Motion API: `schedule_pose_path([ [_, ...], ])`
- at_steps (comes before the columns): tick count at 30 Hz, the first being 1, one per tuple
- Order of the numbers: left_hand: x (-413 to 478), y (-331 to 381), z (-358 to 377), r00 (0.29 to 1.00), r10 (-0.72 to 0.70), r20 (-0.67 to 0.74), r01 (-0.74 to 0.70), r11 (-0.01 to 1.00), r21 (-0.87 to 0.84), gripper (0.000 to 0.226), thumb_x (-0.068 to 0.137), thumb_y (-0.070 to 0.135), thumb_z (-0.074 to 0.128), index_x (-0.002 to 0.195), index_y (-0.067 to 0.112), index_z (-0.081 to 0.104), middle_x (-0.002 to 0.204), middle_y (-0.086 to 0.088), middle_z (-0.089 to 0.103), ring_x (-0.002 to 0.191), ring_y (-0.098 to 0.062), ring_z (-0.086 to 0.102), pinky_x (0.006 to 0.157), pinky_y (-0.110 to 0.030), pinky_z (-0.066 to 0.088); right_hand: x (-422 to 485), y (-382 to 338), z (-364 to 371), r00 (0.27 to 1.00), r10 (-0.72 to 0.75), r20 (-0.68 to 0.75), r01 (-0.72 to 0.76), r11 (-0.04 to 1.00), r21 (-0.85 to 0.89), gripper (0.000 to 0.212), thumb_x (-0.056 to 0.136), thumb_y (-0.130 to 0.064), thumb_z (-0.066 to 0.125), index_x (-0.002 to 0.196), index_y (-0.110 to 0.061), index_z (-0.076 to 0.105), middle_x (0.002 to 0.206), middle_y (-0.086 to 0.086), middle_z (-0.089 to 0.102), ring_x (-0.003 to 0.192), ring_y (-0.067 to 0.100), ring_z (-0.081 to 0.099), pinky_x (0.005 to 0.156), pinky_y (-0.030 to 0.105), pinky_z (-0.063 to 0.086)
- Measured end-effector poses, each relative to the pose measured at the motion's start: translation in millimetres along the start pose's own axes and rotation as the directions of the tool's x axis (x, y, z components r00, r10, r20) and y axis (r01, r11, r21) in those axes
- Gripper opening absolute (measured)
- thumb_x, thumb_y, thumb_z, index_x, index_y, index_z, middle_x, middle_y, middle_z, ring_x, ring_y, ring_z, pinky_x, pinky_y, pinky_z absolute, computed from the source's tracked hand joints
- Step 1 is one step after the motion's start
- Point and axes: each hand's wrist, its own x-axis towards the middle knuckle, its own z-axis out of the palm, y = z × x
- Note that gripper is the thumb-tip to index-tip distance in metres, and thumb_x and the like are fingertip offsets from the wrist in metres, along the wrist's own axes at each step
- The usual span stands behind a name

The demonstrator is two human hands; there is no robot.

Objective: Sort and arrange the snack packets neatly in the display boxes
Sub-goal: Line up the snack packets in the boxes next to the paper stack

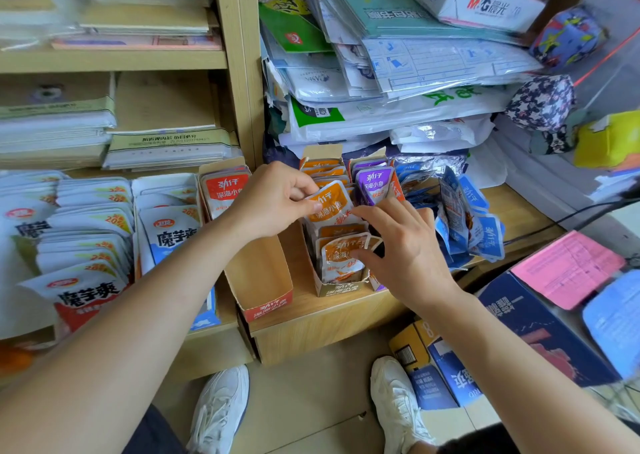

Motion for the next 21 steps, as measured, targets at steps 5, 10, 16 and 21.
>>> schedule_pose_path([
  [5,6,5,-9,0.999,0.021,-0.036,-0.022,1.0,-0.016,0.013,0.085,0.019,0.08,0.097,0.019,0.08,0.09,0.007,0.077,0.08,-0.001,0.072,0.08,-0.041,0.062,0,1,2,0.999,-0.018,-0.037,0.019,1.0,0.02,0.05,0.07,-0.022,0.091,0.116,-0.016,0.071,0.108,0.0,0.072,0.101,0.025,0.065,0.083,0.035,0.035],
  [10,11,9,-9,0.999,0.009,0.049,-0.009,1.0,0.003,0.018,0.084,0.017,0.081,0.102,0.02,0.079,0.095,0.005,0.077,0.086,-0.001,0.071,0.083,-0.041,0.061,-2,3,4,1.0,-0.009,-0.011,0.008,0.998,-0.069,0.052,0.07,-0.029,0.09,0.116,-0.018,0.069,0.103,-0.002,0.069,0.094,0.025,0.06,0.078,0.038,0.037],
  [16,14,9,-10,0.993,-0.008,0.118,0.0,0.998,0.067,0.024,0.085,0.016,0.08,0.109,0.015,0.078,0.104,0.0,0.077,0.09,-0.002,0.071,0.086,-0.032,0.06,-6,7,12,0.996,0.034,-0.082,-0.044,0.991,-0.124,0.045,0.072,-0.047,0.084,0.103,-0.017,0.071,0.094,-0.002,0.071,0.086,0.026,0.056,0.073,0.04,0.039],
  [21,8,10,-17,0.994,-0.018,0.109,0.01,0.997,0.074,0.03,0.083,0.014,0.082,0.112,0.012,0.076,0.106,-0.002,0.076,0.087,-0.003,0.071,0.079,-0.024,0.059,-18,-15,8,0.976,0.197,-0.096,-0.207,0.972,-0.111,0.044,0.075,-0.059,0.077,0.082,-0.017,0.067,0.071,-0.003,0.067,0.064,0.022,0.06,0.052,0.031,0.044],
])
